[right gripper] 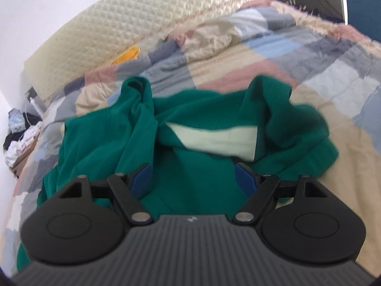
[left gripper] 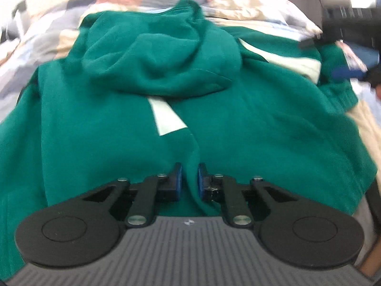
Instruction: Fold large clothes
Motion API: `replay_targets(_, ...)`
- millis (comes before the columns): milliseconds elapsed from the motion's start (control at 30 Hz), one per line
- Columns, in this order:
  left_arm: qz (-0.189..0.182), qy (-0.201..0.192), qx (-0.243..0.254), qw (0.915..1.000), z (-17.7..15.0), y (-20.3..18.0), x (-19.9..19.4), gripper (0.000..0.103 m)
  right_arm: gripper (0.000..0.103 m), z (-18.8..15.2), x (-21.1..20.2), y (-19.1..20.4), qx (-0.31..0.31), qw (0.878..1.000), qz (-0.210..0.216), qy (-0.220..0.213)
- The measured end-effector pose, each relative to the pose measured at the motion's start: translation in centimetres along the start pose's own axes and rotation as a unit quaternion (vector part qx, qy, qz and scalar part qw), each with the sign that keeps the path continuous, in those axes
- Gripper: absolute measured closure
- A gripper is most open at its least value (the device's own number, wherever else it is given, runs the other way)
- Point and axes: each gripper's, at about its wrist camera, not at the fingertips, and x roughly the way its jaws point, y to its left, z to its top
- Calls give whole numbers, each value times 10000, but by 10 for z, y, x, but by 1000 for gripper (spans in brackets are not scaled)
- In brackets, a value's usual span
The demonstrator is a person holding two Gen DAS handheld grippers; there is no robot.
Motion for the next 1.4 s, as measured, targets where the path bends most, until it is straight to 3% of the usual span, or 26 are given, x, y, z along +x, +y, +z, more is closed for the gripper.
replay_targets(33,204,1,-34,9998,1,5,-4,100,25,-2,2,-2,34,10000,29,71)
replay_targets(167,510,-148,-485,9974,11,42,-27,100,25,-4,4,-1,115,9997,154,147)
replay_targets(300,959,-287,-1073,9892,26,102,-56,100,25,-3,4,-1,240,9991,312,156)
replay_targets(433,1526,-372,-1612,9743,47,172,-81,100,25,-4,6,3,223,9986,404,252)
replay_targets(567,2237,-482,-1658,9593,66,233,-95,100,25,-4,9,9,192,9984,451,275)
replay_targets(833,3381,-302,-1754,9241,76,307,-65,100,25,-6,18,19,70,9976,552,406)
replay_targets(900,3497,-29,-1907,9172,65,324,-43,100,25,-6,20,21,60,9972,606,430)
replay_targets(967,3428,362,-1959,9181,55,336,-22,100,25,-6,22,25,4,9972,634,384)
replay_targets(1167,3029,470,-2297,9237,52,330,-21,99,25,-1,40,43,-350,9958,737,406)
replay_targets(1200,2951,435,-2375,9245,55,329,-26,98,25,0,40,44,-382,9955,767,404)
replay_targets(1233,2851,400,-2436,9262,58,327,-33,90,25,0,37,43,-369,9955,787,379)
replay_targets(1300,2757,213,-2568,9260,63,319,-49,64,25,1,32,39,-268,9955,839,340)
replay_targets(1333,2809,70,-2561,9249,66,313,-58,45,25,1,30,37,-220,9954,871,344)
replay_targets(1400,2940,-275,-2398,9248,73,299,-78,37,25,-1,27,36,-176,9951,896,371)
